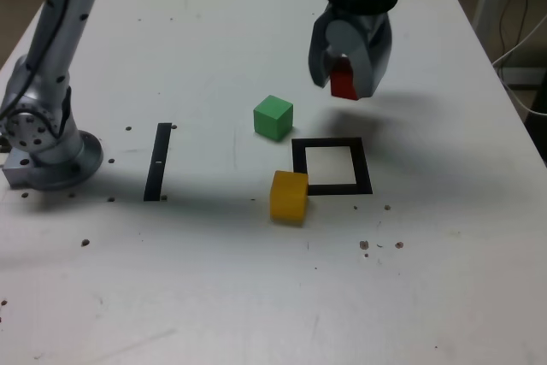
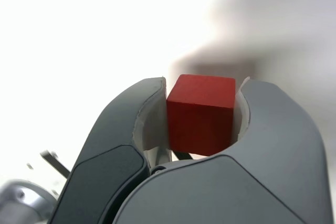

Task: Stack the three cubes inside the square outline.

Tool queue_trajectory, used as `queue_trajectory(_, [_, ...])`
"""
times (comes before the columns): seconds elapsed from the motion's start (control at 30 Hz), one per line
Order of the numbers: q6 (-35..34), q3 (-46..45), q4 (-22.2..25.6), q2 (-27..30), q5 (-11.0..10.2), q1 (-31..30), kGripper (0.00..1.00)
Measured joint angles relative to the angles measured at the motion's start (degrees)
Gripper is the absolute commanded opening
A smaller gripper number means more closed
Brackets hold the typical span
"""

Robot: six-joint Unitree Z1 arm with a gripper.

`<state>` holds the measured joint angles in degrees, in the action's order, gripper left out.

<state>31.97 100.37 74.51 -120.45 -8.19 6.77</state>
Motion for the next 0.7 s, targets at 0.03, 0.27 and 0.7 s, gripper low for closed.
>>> queue_trajectory(0.03, [-1.89, -0.65, 0.0, 0.42, 0.22, -0.44, 0.33])
queue_trajectory(0.27, [-15.54, -5.19, 0.0, 2.95, 2.22, -3.81, 0.33])
queue_trajectory(0.7, [-32.02, -7.32, 0.0, 3.48, 4.94, -8.66, 0.33])
